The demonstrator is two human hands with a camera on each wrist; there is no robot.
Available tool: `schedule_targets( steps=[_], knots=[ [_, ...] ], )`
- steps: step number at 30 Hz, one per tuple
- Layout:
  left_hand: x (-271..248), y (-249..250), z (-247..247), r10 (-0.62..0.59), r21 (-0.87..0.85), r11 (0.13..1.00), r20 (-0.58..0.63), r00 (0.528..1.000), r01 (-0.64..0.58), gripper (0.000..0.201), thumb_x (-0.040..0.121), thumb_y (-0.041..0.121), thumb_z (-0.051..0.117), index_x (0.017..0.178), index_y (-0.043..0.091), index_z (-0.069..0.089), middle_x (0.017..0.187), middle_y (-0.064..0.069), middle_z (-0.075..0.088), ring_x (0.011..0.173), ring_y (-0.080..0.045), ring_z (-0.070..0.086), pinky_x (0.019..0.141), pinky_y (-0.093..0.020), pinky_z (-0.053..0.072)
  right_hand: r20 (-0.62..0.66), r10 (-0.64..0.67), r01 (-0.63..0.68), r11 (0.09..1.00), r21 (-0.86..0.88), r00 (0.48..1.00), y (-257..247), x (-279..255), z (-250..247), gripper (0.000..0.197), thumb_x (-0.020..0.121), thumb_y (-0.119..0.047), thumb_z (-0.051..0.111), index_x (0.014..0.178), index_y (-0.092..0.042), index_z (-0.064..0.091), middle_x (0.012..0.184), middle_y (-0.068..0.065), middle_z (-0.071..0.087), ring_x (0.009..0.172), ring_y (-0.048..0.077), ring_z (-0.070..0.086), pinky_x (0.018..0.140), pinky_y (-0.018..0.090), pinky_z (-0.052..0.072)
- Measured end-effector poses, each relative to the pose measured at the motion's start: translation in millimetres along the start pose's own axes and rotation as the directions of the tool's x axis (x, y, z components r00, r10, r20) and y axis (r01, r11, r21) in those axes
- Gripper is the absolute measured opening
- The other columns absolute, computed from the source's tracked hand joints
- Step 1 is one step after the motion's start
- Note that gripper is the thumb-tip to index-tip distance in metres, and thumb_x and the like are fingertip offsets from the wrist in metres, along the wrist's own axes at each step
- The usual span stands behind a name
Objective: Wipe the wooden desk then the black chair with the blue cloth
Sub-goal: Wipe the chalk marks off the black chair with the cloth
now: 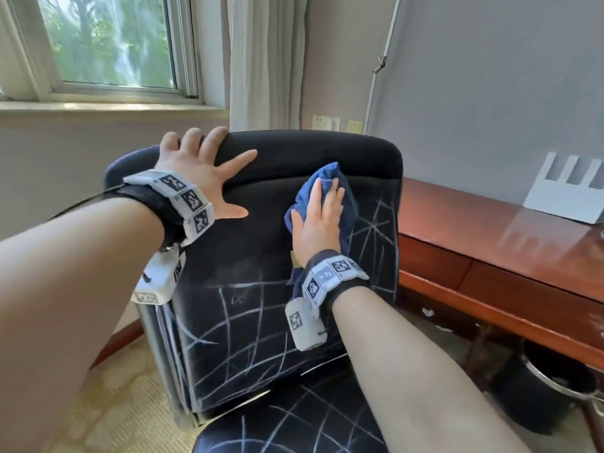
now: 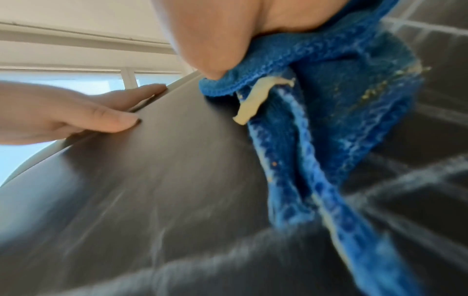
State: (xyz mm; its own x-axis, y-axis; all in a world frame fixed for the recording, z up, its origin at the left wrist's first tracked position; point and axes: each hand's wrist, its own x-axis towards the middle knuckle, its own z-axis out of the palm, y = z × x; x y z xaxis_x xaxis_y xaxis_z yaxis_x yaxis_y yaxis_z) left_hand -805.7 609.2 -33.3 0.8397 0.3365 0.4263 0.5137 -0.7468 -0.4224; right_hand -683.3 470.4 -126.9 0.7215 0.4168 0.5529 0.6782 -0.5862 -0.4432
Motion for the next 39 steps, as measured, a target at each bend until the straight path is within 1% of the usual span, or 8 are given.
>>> schedule_targets(
  steps=[3, 8, 13, 16, 19, 25, 34, 39],
  knots=[
    [1, 3, -1, -0.012, 0.028, 1.0, 0.027, 1.0, 0.012, 0.09, 0.07, 0.085, 0.034, 0.142, 0.051, -0.009, 0.152, -0.003, -0.005, 0.135, -0.03, 0.009, 0.109, -0.045, 0.015, -0.022, -0.004, 0.004, 1.0, 0.004, 1.0, 8, 20, -8, 0.064, 0.1, -0.029, 0.037, 0.15, -0.011, 0.0, 0.156, 0.014, -0.01, 0.144, 0.029, -0.008, 0.117, 0.036, 0.005],
    [4, 4, -2, 0.011, 0.012, 1.0, 0.045, 0.999, -0.012, 0.09, 0.07, 0.084, 0.036, 0.142, 0.051, -0.007, 0.153, -0.003, -0.004, 0.135, -0.031, 0.009, 0.109, -0.047, 0.014, -0.154, 0.248, -0.222, 0.961, 0.168, 0.957, 30, 39, -11, 0.063, 0.1, -0.027, 0.037, 0.15, -0.01, 0.001, 0.156, 0.016, -0.001, 0.145, 0.031, -0.002, 0.117, 0.039, 0.008],
    [11, 6, -3, 0.02, 0.018, 1.0, 0.078, 0.997, -0.022, 0.091, 0.074, 0.079, 0.04, 0.143, 0.049, -0.012, 0.154, -0.006, -0.013, 0.139, -0.031, -0.002, 0.112, -0.047, 0.005, -0.139, 0.224, -0.206, 0.97, 0.132, 0.965, 37, 17, 8, 0.064, 0.099, -0.022, 0.039, 0.149, -0.007, 0.002, 0.155, 0.022, -0.001, 0.144, 0.033, -0.004, 0.117, 0.038, 0.005],
    [15, 28, -1, 0.201, 0.056, 0.977, 0.064, 0.977, -0.205, 0.088, 0.083, 0.072, 0.036, 0.145, 0.04, -0.018, 0.153, -0.008, -0.028, 0.141, -0.029, -0.024, 0.112, -0.046, -0.015, -0.159, 0.159, -0.143, 0.984, 0.109, 0.974, 39, 21, 10, 0.065, 0.098, -0.022, 0.04, 0.149, -0.007, 0.003, 0.155, 0.021, -0.004, 0.144, 0.035, -0.005, 0.117, 0.041, 0.009],
    [19, 56, 8, 0.367, 0.112, 0.92, 0.087, 0.926, -0.375, 0.074, 0.093, 0.062, 0.027, 0.146, 0.035, -0.017, 0.154, -0.005, -0.026, 0.14, -0.026, -0.027, 0.108, -0.044, -0.023, -0.175, 0.067, -0.057, 0.996, 0.061, 0.982, 52, 29, 4, 0.063, 0.099, -0.022, 0.039, 0.15, -0.009, 0.004, 0.156, 0.017, -0.005, 0.144, 0.033, -0.005, 0.118, 0.042, 0.01],
    [24, 62, 12, 0.379, 0.179, 0.904, 0.087, 0.921, -0.388, 0.068, 0.097, 0.055, 0.02, 0.145, 0.032, -0.022, 0.155, -0.004, -0.025, 0.141, -0.027, -0.026, 0.11, -0.042, -0.021, -0.256, 0.286, -0.259, 0.957, 0.132, 0.924, 99, 43, -13, 0.062, 0.098, -0.02, 0.041, 0.149, -0.005, 0.008, 0.154, 0.023, 0.003, 0.144, 0.035, 0.003, 0.115, 0.039, 0.006],
    [26, 65, 16, 0.347, 0.19, 0.915, 0.085, 0.934, -0.357, 0.069, 0.096, 0.057, 0.02, 0.139, 0.032, -0.029, 0.154, -0.004, -0.026, 0.14, -0.027, -0.027, 0.108, -0.043, -0.023, -0.203, 0.042, -0.043, 0.999, -0.001, 0.978, 81, 47, -1, 0.064, 0.098, -0.023, 0.041, 0.15, -0.009, 0.006, 0.156, 0.016, -0.004, 0.144, 0.033, -0.006, 0.117, 0.039, 0.005],
    [26, 69, 12, 0.351, 0.178, 0.915, 0.088, 0.932, -0.361, 0.068, 0.096, 0.056, 0.02, 0.143, 0.034, -0.024, 0.154, -0.003, -0.027, 0.14, -0.026, -0.028, 0.108, -0.043, -0.023, -0.309, 0.337, -0.274, 0.934, 0.229, 0.89, 117, 66, -22, 0.061, 0.097, -0.026, 0.043, 0.149, -0.009, 0.014, 0.153, 0.023, 0.013, 0.141, 0.034, 0.016, 0.113, 0.037, 0.014]
  ],
)
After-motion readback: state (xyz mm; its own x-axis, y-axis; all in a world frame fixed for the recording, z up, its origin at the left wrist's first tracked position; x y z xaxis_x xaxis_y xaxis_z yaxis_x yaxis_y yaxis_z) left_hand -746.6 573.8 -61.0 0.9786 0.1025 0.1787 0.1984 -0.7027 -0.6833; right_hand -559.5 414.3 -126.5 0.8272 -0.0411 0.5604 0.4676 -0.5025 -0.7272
